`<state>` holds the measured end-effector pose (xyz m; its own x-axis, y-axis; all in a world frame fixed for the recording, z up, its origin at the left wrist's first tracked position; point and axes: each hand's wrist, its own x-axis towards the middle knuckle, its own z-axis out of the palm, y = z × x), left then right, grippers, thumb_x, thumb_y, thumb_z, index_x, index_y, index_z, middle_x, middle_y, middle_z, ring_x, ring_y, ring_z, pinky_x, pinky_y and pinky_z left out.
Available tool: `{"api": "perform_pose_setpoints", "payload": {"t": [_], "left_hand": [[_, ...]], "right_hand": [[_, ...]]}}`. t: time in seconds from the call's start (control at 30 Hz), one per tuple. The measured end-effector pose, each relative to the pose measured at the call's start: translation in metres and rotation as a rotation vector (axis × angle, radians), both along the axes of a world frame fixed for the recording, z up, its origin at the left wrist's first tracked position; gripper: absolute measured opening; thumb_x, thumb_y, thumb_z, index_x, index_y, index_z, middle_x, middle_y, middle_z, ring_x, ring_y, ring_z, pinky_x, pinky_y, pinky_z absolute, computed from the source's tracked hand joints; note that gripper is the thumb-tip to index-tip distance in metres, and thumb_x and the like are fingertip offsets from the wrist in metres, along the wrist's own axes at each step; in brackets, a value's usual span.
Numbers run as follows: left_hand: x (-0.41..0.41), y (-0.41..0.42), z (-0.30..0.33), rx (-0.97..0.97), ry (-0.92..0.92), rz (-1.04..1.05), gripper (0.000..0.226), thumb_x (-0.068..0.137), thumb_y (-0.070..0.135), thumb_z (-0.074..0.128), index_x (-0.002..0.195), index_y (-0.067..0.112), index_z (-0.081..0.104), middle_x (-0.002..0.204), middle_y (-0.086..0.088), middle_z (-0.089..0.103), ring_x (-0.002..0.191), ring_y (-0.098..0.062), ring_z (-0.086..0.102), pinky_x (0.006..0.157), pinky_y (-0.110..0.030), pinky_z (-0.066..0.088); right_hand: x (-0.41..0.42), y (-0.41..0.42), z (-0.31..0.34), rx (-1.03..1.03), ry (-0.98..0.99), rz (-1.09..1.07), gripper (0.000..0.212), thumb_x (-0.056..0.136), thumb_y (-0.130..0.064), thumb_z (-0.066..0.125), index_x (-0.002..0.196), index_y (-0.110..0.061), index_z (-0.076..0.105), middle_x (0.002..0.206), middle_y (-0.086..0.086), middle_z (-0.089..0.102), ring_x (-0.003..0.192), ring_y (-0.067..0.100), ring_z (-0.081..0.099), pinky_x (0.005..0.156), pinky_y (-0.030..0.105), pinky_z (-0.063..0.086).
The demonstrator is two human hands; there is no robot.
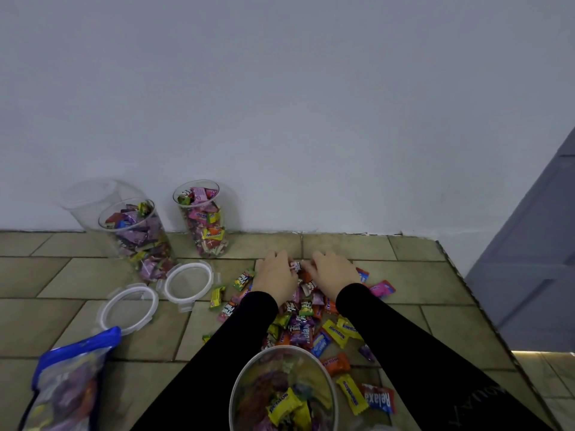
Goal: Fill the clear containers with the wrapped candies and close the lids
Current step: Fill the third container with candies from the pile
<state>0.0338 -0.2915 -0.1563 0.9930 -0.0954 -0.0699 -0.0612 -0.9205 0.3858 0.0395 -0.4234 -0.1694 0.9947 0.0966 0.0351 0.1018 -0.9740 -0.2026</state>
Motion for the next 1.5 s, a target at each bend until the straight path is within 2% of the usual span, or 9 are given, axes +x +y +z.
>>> {"api": "perform_pose_setpoints", "payload": {"t": [0.13, 0.27, 0.57, 0.77, 0.9, 0.97, 1.1, 1.3, 1.5], "left_hand": [[-0.003, 0.001, 0.005, -0.074, -0.023, 0.015, 0.024, 0.094, 0.011, 0.045, 0.118, 0.008, 0.050, 0.123, -0.013, 0.048, 0.115, -0.031, 0.047, 0.099, -0.037, 0.037], [-0.006, 0.004, 0.011, -0.184, -0.082, 0.067, 0.020, 0.095, 0.003, 0.044, 0.113, 0.007, 0.052, 0.118, -0.011, 0.052, 0.109, -0.026, 0.050, 0.081, -0.024, 0.034], [-0.025, 0.010, 0.037, -0.503, -0.161, 0.182, 0.012, 0.095, 0.006, 0.048, 0.098, 0.017, 0.050, 0.095, 0.002, 0.050, 0.085, -0.012, 0.048, 0.068, -0.019, 0.033], [-0.041, 0.019, 0.055, -0.772, -0.158, 0.254, 0.002, 0.090, 0.016, 0.054, 0.092, 0.015, 0.055, 0.092, -0.002, 0.059, 0.080, -0.014, 0.054, 0.063, -0.026, 0.041], [-0.059, 0.023, 0.072, -1.027, -0.123, 0.299, 0.009, 0.092, 0.013, 0.050, 0.084, 0.014, 0.052, 0.086, -0.002, 0.058, 0.082, -0.016, 0.057, 0.083, -0.041, 0.053], [-0.068, 0.024, 0.082, -1.112, -0.120, 0.299, 0.010, 0.094, 0.010, 0.048, 0.084, 0.011, 0.051, 0.085, -0.001, 0.055, 0.079, -0.012, 0.056, 0.082, -0.035, 0.053], [-0.088, 0.024, 0.102, -1.182, -0.161, 0.276, 0.013, 0.091, 0.006, 0.049, 0.079, 0.012, 0.050, 0.080, -0.002, 0.051, 0.066, -0.010, 0.051, 0.053, -0.017, 0.043], [-0.118, 0.024, 0.127, -1.248, -0.230, 0.305, 0.012, 0.087, 0.005, 0.051, 0.077, 0.012, 0.050, 0.075, -0.004, 0.051, 0.061, -0.014, 0.047, 0.045, -0.014, 0.038], [-0.166, 0.026, 0.139, -1.286, -0.301, 0.252, 0.007, 0.094, 0.008, 0.047, 0.088, 0.006, 0.051, 0.082, -0.001, 0.050, 0.068, -0.010, 0.045, 0.043, -0.007, 0.037]], "right_hand": [[0.003, 0.000, 0.002, 0.027, 0.047, -0.008, 0.049, 0.100, -0.050, 0.032, 0.105, -0.007, 0.055, 0.103, 0.013, 0.064, 0.093, 0.030, 0.061, 0.074, 0.038, 0.047], [0.002, -0.001, 0.007, 0.062, 0.013, 0.002, 0.051, 0.099, -0.052, 0.030, 0.101, -0.008, 0.055, 0.096, 0.009, 0.062, 0.088, 0.027, 0.060, 0.074, 0.038, 0.050], [-0.005, -0.004, 0.033, 0.236, -0.136, -0.021, 0.043, 0.100, -0.050, 0.031, 0.086, -0.014, 0.051, 0.081, 0.000, 0.052, 0.074, 0.018, 0.053, 0.067, 0.031, 0.044], [-0.018, 0.005, 0.053, 0.571, -0.165, -0.097, 0.044, 0.100, -0.047, 0.032, 0.077, -0.012, 0.044, 0.069, 0.000, 0.046, 0.065, 0.027, 0.059, 0.058, 0.033, 0.038], [-0.032, 0.013, 0.075, 0.775, -0.194, -0.195, 0.047, 0.102, -0.044, 0.033, 0.067, -0.013, 0.040, 0.062, -0.001, 0.041, 0.057, 0.014, 0.040, 0.052, 0.025, 0.031], [-0.039, 0.017, 0.084, 0.854, -0.202, -0.228, 0.050, 0.102, -0.044, 0.030, 0.063, -0.014, 0.036, 0.060, -0.001, 0.038, 0.055, 0.014, 0.037, 0.051, 0.027, 0.028], [-0.056, 0.027, 0.101, 1.057, -0.203, -0.271, 0.054, 0.100, -0.051, 0.028, 0.064, -0.012, 0.038, 0.058, 0.002, 0.039, 0.057, 0.020, 0.041, 0.059, 0.031, 0.032], [-0.091, 0.040, 0.125, 1.273, -0.215, -0.253, 0.053, 0.099, -0.054, 0.031, 0.064, -0.015, 0.041, 0.056, -0.002, 0.039, 0.061, 0.022, 0.043, 0.062, 0.035, 0.033], [-0.133, 0.046, 0.141, 1.527, -0.181, -0.224, 0.048, 0.101, -0.049, 0.032, 0.073, -0.014, 0.049, 0.058, -0.001, 0.040, 0.051, 0.014, 0.038, 0.045, 0.023, 0.035]]}}
